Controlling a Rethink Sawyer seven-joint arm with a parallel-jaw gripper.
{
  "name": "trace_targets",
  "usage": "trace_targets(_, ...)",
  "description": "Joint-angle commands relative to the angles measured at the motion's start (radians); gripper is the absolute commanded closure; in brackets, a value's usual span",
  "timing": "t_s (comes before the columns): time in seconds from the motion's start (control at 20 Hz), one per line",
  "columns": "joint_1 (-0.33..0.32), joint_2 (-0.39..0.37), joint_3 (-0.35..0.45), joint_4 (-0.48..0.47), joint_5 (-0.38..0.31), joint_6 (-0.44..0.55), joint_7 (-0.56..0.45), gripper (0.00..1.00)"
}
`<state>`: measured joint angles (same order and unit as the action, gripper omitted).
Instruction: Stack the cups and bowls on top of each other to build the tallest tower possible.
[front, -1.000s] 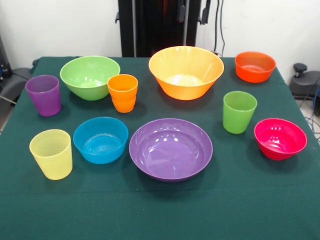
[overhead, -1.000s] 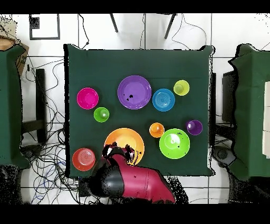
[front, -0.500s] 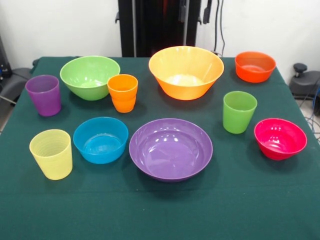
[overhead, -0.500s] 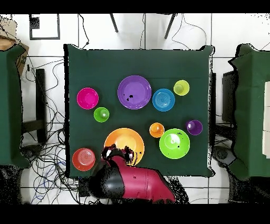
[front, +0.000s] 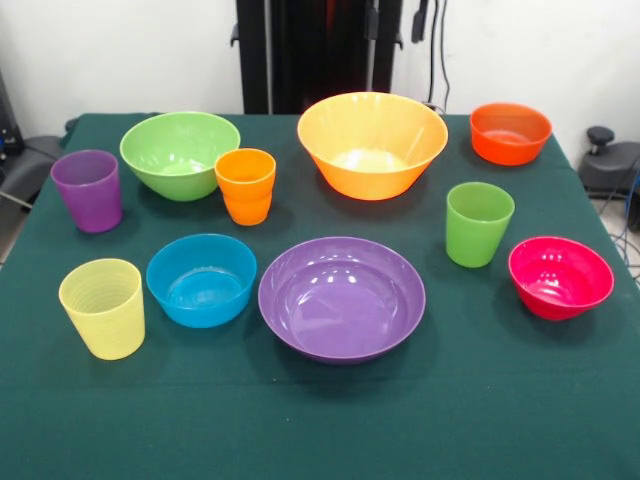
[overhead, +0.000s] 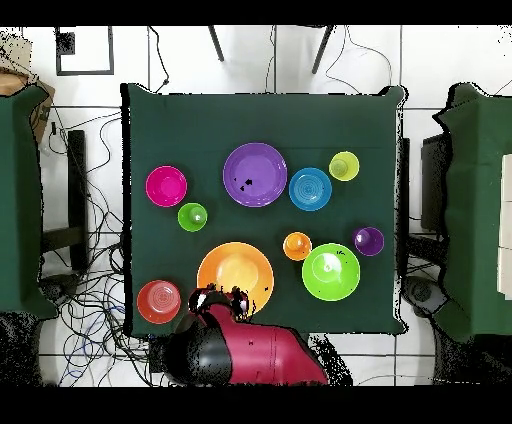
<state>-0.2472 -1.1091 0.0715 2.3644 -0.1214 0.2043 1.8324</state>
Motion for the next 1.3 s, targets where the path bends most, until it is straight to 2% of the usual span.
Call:
trace_targets(0.05,-0.027,0.005,0.096,0.12,-0.065,0.038,0.023,0.0)
trace_targets(0.25,-0.023,0.019,0.091,0.121,-0.073,0.018,0.033,0.0)
trace_targets(0.75,0.03,0.167,0.031,-0.032,-0.111,0.019,0.059,0.0)
trace_targets(1.3,0.098,0.273,-0.006,-0.15,-0.069,0.032,0.103,0.0)
